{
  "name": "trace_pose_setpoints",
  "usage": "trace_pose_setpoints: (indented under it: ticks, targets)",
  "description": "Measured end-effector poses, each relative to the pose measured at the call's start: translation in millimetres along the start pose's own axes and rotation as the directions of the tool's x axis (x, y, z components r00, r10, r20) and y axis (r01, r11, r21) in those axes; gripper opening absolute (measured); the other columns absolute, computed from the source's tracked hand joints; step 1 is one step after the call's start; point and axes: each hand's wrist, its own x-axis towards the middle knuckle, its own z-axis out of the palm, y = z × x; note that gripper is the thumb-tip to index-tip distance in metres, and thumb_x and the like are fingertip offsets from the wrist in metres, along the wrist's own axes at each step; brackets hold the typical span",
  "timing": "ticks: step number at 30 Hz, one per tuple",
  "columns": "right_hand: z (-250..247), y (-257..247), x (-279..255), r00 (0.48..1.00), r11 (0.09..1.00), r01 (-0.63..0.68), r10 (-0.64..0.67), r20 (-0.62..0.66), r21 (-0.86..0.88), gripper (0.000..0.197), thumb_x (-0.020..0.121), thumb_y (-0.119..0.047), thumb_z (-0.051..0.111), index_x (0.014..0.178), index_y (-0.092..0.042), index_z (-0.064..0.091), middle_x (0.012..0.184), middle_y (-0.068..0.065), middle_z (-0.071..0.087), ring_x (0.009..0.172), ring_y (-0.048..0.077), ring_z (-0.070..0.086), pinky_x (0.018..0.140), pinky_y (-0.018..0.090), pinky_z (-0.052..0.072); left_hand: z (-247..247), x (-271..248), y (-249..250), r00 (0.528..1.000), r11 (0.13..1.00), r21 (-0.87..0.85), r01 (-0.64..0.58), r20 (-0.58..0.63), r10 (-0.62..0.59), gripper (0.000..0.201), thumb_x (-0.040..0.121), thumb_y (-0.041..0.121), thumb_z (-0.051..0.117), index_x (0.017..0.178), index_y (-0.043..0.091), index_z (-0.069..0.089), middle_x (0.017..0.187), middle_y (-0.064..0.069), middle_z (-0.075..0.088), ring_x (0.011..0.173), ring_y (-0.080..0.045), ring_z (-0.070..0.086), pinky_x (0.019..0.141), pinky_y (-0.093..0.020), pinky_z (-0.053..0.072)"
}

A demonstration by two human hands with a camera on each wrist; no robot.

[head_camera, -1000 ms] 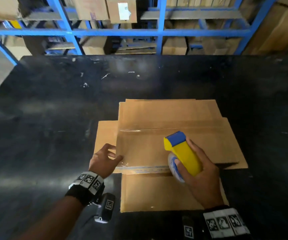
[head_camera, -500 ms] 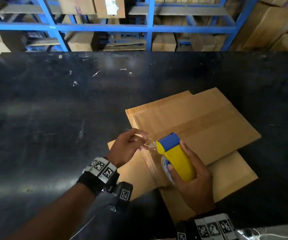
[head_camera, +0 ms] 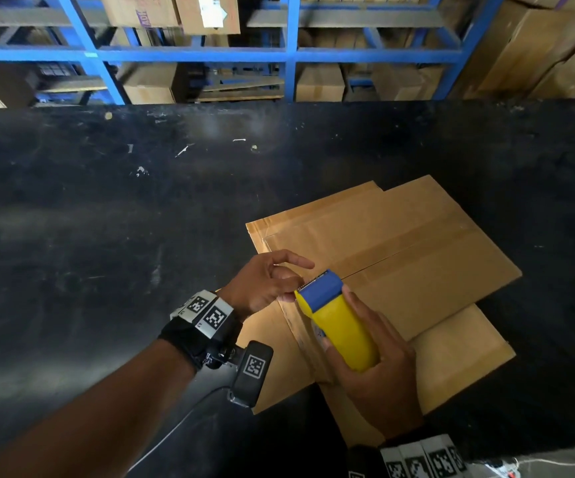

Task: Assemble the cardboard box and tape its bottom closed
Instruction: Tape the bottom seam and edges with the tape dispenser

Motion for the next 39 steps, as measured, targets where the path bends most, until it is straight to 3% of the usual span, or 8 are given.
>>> trace_pose_setpoints:
  ticks: [4, 9, 12, 15, 20, 27, 36, 39]
  targets:
    - [11, -1, 10, 1.000, 0.999, -0.025, 0.025, 0.013, -0.030, 0.076, 0.080, -0.039, 0.080, 0.148, -0.033, 0.047, 0.119, -0.011, 0.063, 0.104, 0.003, 0.064, 0.080, 0.022, 0.057, -13, 11, 4, 0.999, 0.995, 0.092, -0.027, -0.020, 0.029, 0.030, 0.089, -0.006, 0.071, 0.116, 0.008, 0.070, 0.079, -0.012, 0.077, 0.072, -0.016, 0.069, 0.062, -0.021, 0.054]
    - [18, -12, 17, 0.998, 0.998, -0.062, 0.062, -0.002, -0.032, 0.077, 0.081, -0.038, 0.081, 0.149, -0.036, 0.045, 0.115, -0.016, 0.064, 0.098, 0.004, 0.066, 0.076, 0.025, 0.059, -35, 30, 29, 0.994, 0.986, 0.162, -0.035, -0.098, 0.051, 0.037, 0.083, 0.003, 0.080, 0.117, 0.011, 0.069, 0.078, -0.006, 0.079, 0.068, -0.012, 0.073, 0.062, -0.018, 0.053]
    - [8, -14, 14, 0.997, 0.994, -0.072, 0.070, -0.025, -0.088, 0.077, 0.079, -0.047, 0.079, 0.148, -0.039, 0.045, 0.112, -0.024, 0.060, 0.098, -0.002, 0.064, 0.075, 0.011, 0.054, -78, 50, 50, 0.966, 0.983, 0.181, -0.038, -0.245, 0.082, 0.044, 0.081, 0.009, 0.083, 0.121, 0.014, 0.066, 0.091, -0.009, 0.081, 0.082, -0.019, 0.077, 0.075, -0.030, 0.057]
    - [2, -21, 14, 0.994, 0.988, -0.106, 0.106, -0.001, -0.111, 0.077, 0.078, -0.064, 0.067, 0.148, -0.044, 0.040, 0.113, -0.034, 0.053, 0.101, -0.007, 0.060, 0.070, 0.002, 0.049, -107, 67, 59, 0.975, 0.954, 0.299, -0.005, -0.212, 0.072, 0.043, 0.086, 0.011, 0.079, 0.126, 0.014, 0.063, 0.098, -0.008, 0.081, 0.089, -0.018, 0.079, 0.094, -0.040, 0.058]
    - [19, -21, 31, 0.992, 0.976, -0.122, 0.127, 0.013, -0.180, 0.077, 0.079, -0.067, 0.063, 0.148, -0.038, 0.044, 0.108, -0.017, 0.061, 0.089, 0.005, 0.065, 0.069, 0.019, 0.058, -112, 99, 40, 0.979, 0.888, 0.459, -0.009, -0.177, 0.101, 0.036, 0.088, 0.024, 0.079, 0.120, 0.022, 0.064, 0.092, -0.001, 0.081, 0.085, -0.011, 0.078, 0.101, -0.040, 0.055]
    - [35, -14, 42, 0.982, 0.965, -0.169, 0.182, 0.045, -0.200, 0.078, 0.080, -0.060, 0.065, 0.150, -0.043, 0.036, 0.108, -0.012, 0.063, 0.089, 0.012, 0.065, 0.069, 0.036, 0.062, -120, 126, 7, 0.979, 0.896, 0.444, 0.005, -0.184, 0.086, 0.041, 0.090, 0.022, 0.077, 0.128, 0.021, 0.062, 0.092, 0.001, 0.081, 0.085, -0.011, 0.077, 0.103, -0.044, 0.054]
    - [43, -3, 43, 0.963, 0.949, -0.238, 0.258, 0.076, -0.206, 0.080, 0.079, -0.062, 0.061, 0.150, -0.049, 0.027, 0.106, -0.013, 0.060, 0.088, 0.014, 0.065, 0.069, 0.039, 0.062, -119, 145, -20, 0.983, 0.902, 0.423, 0.082, -0.181, -0.004, 0.037, 0.090, 0.026, 0.077, 0.124, 0.026, 0.063, 0.090, 0.005, 0.080, 0.090, -0.010, 0.076, 0.109, -0.044, 0.046]
    - [42, 1, 40, 0.956, 0.942, -0.253, 0.279, 0.095, -0.219, 0.081, 0.079, -0.060, 0.063, 0.150, -0.049, 0.027, 0.102, -0.013, 0.058, 0.087, 0.013, 0.064, 0.069, 0.037, 0.062, -117, 146, -35, 0.981, 0.873, 0.459, 0.166, -0.163, -0.100, 0.033, 0.090, 0.033, 0.076, 0.121, 0.032, 0.065, 0.102, 0.006, 0.079, 0.105, -0.015, 0.072, 0.112, -0.044, 0.041]
